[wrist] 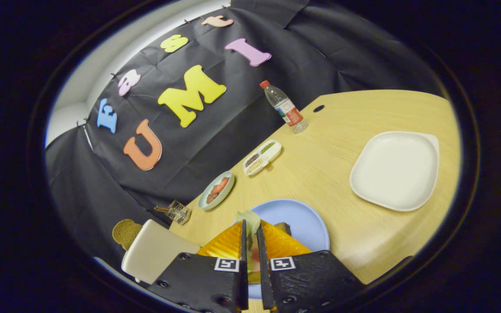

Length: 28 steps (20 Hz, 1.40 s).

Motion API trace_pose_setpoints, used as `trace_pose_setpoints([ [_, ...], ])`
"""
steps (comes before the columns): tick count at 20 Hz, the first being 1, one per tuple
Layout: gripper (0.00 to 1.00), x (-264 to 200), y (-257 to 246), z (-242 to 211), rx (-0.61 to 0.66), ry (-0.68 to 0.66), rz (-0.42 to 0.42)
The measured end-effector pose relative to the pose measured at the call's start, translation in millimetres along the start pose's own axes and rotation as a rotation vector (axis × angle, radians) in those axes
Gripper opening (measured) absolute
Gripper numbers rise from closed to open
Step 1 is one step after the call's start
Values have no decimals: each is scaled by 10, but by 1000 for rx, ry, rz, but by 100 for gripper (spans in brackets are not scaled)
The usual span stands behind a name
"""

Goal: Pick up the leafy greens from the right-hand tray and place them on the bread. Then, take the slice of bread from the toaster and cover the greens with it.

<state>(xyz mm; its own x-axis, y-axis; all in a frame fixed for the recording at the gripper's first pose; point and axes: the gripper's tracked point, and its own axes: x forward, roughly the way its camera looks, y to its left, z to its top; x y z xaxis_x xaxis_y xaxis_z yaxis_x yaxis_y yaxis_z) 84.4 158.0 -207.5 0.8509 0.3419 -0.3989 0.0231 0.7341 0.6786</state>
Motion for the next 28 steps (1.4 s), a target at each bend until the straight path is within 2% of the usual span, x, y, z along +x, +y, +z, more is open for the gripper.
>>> trace_pose_setpoints([
  [3,30,-51,-115,-10,-31,9,-27],
  [6,38,-129,-157,22,-79,-3,-47],
  [12,74,-413,-79,148,-195,-55,-62],
  [14,74,-584,60,265,-256,-105,-60],
  [15,79,-652,176,337,-301,-138,-57],
  [16,80,-745,323,387,-353,-168,-51],
  [21,89,-1067,1295,487,-540,-323,29],
  [28,96,-785,2325,-115,-553,-231,130],
])
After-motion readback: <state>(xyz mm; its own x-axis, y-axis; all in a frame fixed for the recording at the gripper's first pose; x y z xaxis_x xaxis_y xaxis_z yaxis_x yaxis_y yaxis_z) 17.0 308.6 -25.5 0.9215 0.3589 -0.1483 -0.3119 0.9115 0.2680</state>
